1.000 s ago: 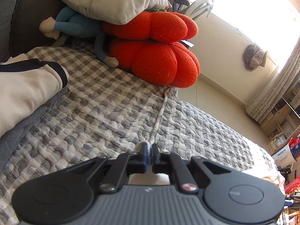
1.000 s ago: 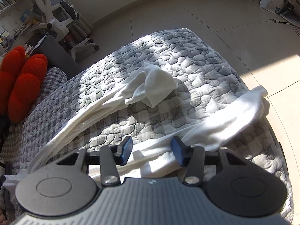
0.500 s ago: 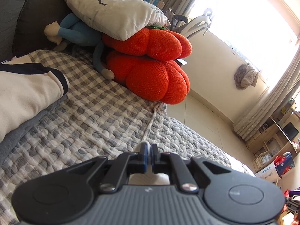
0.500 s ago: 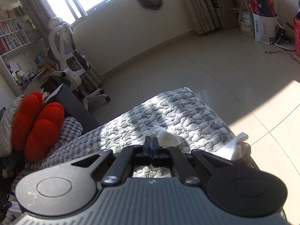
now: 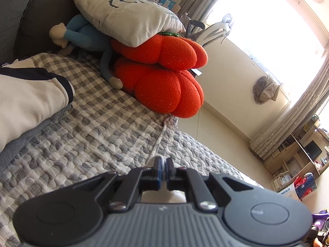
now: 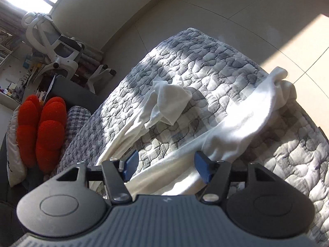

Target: Fold clothes

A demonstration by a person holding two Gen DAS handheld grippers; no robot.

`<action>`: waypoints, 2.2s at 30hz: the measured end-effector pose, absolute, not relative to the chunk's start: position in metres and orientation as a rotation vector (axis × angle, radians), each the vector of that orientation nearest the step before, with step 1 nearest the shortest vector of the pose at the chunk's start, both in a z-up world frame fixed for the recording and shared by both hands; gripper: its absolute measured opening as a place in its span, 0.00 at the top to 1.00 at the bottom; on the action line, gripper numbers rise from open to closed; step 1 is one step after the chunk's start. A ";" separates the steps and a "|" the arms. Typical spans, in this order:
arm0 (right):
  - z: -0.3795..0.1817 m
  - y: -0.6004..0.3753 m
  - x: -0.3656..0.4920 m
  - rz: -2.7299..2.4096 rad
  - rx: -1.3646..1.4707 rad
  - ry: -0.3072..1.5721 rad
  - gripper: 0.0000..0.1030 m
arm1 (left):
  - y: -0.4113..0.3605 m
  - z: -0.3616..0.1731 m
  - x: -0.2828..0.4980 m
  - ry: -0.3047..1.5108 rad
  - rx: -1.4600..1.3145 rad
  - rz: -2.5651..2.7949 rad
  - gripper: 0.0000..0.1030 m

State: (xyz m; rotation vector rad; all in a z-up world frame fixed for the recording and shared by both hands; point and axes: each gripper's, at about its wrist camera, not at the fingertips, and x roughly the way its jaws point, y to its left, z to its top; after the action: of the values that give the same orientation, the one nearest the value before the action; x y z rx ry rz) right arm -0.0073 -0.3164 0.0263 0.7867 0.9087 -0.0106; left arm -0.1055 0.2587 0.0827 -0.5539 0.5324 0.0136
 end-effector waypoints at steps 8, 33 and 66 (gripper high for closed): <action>0.021 -0.299 0.009 -0.152 0.621 0.965 0.98 | 0.260 0.088 -0.111 0.495 -0.578 0.004 0.96; 0.092 -0.335 -0.135 0.000 0.542 0.472 0.98 | 0.249 0.065 -0.186 0.563 -0.397 -0.190 0.96; 0.089 -0.300 -0.140 -0.353 0.229 0.549 0.74 | 0.281 0.026 -0.055 0.870 -0.370 -0.070 0.53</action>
State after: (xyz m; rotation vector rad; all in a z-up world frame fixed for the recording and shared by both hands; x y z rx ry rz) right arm -0.1397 -0.3001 0.0889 0.2291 0.5485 -0.3534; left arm -0.0552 0.2813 0.0260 -0.3701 0.8702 -0.0703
